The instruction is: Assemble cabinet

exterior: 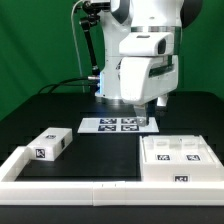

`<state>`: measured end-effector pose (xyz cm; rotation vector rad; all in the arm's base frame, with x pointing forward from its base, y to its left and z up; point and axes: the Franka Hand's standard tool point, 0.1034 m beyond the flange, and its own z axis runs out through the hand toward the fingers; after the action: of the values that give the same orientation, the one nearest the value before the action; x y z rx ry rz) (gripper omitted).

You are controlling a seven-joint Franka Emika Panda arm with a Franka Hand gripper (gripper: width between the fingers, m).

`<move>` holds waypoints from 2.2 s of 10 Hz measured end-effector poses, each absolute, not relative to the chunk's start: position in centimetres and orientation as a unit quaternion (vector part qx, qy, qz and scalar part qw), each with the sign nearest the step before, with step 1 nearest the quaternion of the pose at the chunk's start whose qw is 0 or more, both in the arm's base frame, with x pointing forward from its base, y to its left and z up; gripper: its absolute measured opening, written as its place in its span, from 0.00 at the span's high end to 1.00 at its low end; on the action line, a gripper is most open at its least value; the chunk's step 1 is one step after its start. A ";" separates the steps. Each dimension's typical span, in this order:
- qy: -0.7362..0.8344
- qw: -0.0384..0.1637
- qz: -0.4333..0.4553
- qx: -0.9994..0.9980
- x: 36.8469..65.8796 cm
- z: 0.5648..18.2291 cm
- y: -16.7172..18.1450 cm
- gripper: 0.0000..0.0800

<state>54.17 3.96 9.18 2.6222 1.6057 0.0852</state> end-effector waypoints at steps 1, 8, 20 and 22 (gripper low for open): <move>0.512 0.032 0.028 0.858 54.1 9.1 4.0 0.00; 0.181 0.001 0.056 0.982 52.9 8.7 6.1 0.00; 0.016 -0.029 0.049 0.998 52.2 7.9 6.6 0.00; -0.058 -0.041 0.045 0.996 52.2 7.9 7.2 0.00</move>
Offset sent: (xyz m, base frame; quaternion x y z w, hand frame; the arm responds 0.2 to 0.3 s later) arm -0.0096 -0.0196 -0.0007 -0.0487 0.0038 0.2241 0.9733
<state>52.18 7.18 7.86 3.2143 -0.1863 0.1465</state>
